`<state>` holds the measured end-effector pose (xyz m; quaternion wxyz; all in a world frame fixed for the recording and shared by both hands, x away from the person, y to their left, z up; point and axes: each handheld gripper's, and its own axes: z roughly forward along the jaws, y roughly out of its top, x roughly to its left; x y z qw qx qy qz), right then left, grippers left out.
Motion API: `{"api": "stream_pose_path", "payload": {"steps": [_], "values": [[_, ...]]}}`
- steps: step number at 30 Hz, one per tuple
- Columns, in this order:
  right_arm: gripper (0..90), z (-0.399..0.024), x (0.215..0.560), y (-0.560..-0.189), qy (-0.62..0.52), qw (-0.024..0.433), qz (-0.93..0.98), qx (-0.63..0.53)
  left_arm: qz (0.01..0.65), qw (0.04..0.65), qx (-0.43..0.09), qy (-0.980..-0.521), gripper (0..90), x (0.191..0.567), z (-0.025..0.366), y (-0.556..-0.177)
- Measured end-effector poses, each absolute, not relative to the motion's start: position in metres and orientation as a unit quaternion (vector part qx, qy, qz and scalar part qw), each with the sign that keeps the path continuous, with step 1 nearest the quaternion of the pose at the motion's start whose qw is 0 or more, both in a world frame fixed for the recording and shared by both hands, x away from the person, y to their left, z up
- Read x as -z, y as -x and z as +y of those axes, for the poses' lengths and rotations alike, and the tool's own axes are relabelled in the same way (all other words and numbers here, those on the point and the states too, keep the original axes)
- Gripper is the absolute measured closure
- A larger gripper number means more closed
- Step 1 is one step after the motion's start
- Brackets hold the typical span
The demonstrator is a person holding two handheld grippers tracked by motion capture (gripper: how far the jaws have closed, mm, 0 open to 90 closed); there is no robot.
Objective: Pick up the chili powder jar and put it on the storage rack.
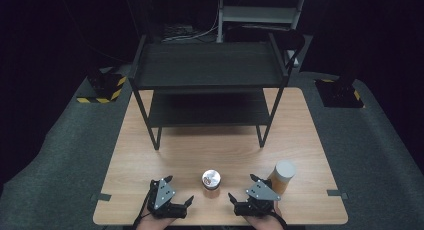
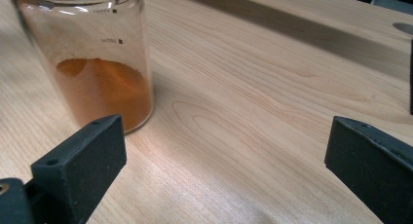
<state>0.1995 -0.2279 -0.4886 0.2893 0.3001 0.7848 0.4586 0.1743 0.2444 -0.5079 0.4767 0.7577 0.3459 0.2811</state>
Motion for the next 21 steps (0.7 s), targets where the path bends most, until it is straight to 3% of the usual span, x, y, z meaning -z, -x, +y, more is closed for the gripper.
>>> {"api": "stream_pose_path", "payload": {"steps": [21], "values": [[0.4,-0.2295,0.4913,-0.1946,-0.307,0.294,0.776,-0.466,0.343,0.489,-0.276,-0.753,0.4,0.5107,0.2484,-0.1715]]}}
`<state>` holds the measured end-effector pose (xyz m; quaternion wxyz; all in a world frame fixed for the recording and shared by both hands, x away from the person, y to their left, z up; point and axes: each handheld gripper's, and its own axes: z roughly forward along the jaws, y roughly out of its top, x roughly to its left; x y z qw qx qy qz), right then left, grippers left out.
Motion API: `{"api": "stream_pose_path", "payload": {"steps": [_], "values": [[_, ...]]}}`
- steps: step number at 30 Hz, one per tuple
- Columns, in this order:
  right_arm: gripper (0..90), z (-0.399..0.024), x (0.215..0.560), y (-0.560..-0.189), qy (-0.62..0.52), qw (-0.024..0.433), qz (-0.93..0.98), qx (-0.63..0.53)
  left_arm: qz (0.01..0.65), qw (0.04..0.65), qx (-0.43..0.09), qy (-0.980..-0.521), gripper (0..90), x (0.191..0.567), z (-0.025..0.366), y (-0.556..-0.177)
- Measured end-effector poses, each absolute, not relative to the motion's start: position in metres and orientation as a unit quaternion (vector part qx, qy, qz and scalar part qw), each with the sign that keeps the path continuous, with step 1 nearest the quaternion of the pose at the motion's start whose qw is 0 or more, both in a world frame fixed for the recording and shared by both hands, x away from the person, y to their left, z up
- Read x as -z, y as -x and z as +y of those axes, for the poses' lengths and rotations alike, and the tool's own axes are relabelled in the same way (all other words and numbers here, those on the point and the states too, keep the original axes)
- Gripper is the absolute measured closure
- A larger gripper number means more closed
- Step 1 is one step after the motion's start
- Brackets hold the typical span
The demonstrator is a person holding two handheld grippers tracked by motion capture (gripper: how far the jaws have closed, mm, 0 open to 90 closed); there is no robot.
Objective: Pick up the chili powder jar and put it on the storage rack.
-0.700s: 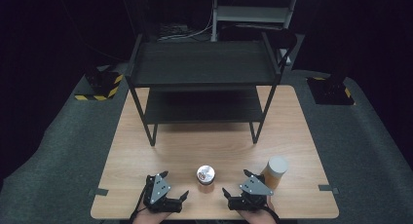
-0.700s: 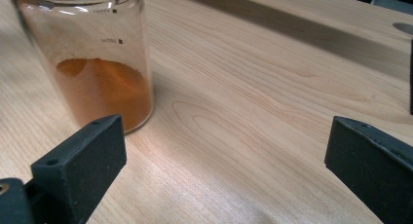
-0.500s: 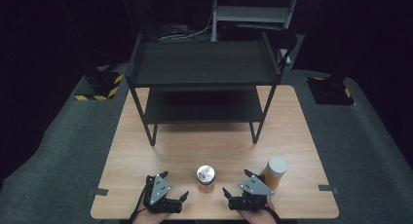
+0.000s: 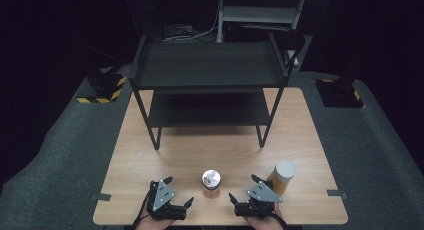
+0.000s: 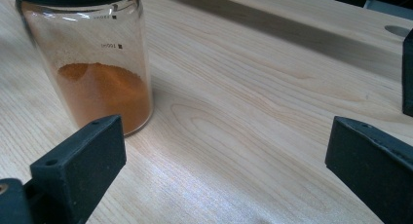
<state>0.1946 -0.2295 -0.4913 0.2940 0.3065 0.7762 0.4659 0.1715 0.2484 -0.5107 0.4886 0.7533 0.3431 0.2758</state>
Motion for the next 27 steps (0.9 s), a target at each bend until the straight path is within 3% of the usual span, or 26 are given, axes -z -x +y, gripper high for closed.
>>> {"api": "stream_pose_path", "payload": {"steps": [27], "values": [[0.3,-0.231,0.494,-0.192,-0.31,0.297,0.769,-0.474,0.342,0.532,-0.259,-0.73,0.5,0.503,0.259,-0.166]]}}
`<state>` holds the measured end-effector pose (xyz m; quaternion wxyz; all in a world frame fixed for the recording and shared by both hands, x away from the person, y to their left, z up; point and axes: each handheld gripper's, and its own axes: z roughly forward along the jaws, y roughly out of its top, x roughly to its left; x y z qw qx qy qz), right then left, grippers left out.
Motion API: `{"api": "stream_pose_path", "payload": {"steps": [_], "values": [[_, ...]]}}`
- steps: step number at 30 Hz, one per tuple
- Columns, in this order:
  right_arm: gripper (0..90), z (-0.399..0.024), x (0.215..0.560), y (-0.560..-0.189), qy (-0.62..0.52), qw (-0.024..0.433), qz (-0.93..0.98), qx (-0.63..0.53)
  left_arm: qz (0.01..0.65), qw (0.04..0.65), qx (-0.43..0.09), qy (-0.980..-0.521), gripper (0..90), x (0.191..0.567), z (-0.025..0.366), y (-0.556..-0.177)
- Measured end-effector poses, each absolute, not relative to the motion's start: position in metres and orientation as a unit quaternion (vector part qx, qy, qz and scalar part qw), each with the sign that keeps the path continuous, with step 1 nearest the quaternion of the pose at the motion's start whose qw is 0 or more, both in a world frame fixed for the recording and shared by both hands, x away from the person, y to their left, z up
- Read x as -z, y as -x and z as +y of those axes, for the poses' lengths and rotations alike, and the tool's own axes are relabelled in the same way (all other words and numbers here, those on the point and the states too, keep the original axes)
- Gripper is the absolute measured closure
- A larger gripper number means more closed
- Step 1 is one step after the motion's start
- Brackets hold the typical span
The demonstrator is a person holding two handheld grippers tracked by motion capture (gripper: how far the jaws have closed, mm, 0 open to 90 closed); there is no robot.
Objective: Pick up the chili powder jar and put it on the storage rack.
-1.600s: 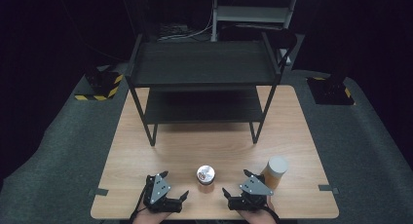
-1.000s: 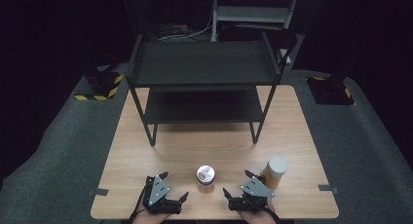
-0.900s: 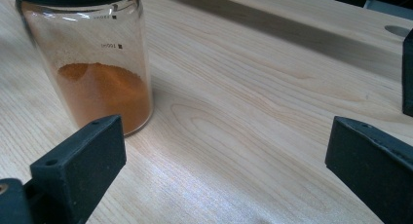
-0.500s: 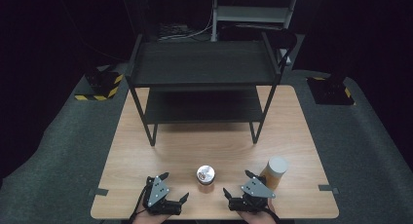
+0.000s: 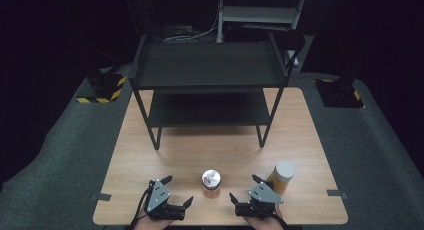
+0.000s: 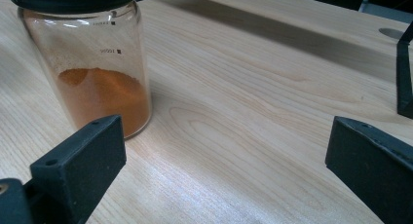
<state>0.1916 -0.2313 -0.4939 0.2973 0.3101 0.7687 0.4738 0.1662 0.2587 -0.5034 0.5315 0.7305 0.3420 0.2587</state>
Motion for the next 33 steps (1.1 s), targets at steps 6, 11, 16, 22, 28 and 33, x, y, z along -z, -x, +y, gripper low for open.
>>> {"api": "stream_pose_path", "payload": {"steps": [6,11,16,22,28,33], "values": [[0.3,-0.232,0.494,-0.192,-0.309,0.297,0.768,-0.475,0.336,0.554,-0.247,-0.721,0.4,0.495,0.261,-0.164],[0.3,-0.232,0.494,-0.191,-0.309,0.297,0.768,-0.475,0.328,0.564,-0.248,-0.717,0.3,0.491,0.259,-0.161],[0.3,-0.232,0.494,-0.191,-0.309,0.297,0.768,-0.476,0.324,0.565,-0.247,-0.717,0.3,0.489,0.257,-0.162],[0.3,-0.233,0.494,-0.192,-0.31,0.295,0.767,-0.477,0.32,0.569,-0.245,-0.717,0.3,0.486,0.251,-0.165],[0.4,-0.232,0.494,-0.191,-0.307,0.297,0.769,-0.476,0.315,0.568,-0.245,-0.72,0.3,0.484,0.242,-0.168],[0.3,-0.232,0.495,-0.191,-0.305,0.298,0.769,-0.476,0.31,0.565,-0.242,-0.725,0.3,0.483,0.234,-0.172]]}}
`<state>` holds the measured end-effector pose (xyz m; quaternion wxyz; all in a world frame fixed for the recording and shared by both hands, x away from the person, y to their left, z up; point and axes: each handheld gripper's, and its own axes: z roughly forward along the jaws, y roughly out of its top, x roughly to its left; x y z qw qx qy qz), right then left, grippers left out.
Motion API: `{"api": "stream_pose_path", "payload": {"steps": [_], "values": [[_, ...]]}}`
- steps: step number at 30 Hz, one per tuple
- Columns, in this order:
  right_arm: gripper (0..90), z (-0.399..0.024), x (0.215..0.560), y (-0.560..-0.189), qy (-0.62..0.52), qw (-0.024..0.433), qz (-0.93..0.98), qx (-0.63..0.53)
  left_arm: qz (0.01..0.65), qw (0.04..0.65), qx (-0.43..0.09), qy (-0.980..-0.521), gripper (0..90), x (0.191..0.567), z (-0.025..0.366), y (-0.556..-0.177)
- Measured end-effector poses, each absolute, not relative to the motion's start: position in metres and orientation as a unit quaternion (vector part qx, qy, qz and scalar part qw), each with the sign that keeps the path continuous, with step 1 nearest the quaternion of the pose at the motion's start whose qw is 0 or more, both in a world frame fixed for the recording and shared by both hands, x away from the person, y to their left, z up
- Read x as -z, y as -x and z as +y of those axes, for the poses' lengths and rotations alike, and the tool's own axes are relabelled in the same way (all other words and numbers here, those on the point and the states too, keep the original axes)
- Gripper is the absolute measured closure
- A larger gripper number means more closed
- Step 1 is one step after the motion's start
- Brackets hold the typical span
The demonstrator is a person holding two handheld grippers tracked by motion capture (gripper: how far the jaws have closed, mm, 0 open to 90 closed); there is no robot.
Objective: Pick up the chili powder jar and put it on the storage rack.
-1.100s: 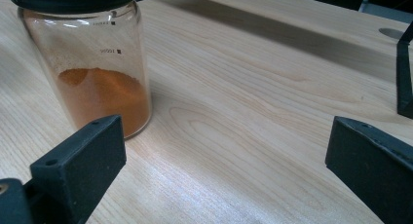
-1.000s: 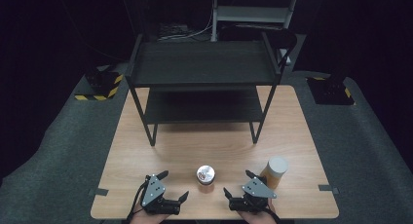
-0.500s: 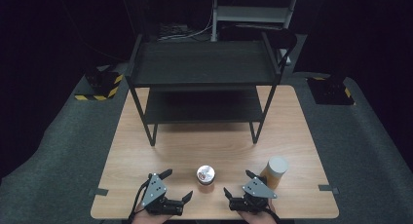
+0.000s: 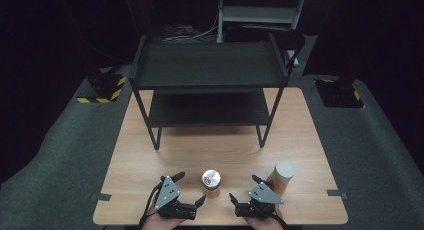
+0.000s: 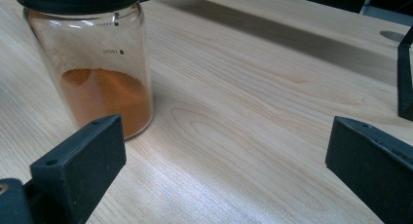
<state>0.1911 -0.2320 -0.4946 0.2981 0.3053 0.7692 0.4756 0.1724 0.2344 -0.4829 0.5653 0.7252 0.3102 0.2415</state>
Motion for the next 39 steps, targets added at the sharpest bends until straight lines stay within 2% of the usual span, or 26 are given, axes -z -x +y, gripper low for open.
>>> {"api": "stream_pose_path", "payload": {"steps": [18,25,32,39], "values": [[0.3,-0.233,0.494,-0.192,-0.307,0.296,0.769,-0.477,0.299,0.57,-0.24,-0.726,1.8,0.493,0.208,-0.186],[0.3,-0.233,0.495,-0.191,-0.306,0.297,0.769,-0.477,0.31,0.573,-0.23,-0.723,6.4,0.498,0.205,-0.195],[0.3,-0.233,0.494,-0.191,-0.306,0.296,0.769,-0.477,0.309,0.581,-0.223,-0.719,16.7,0.506,0.206,-0.201],[0.3,-0.23,0.491,-0.194,-0.315,0.291,0.774,-0.466,0.306,0.593,-0.217,-0.713,21.1,0.511,0.208,-0.204]]}}
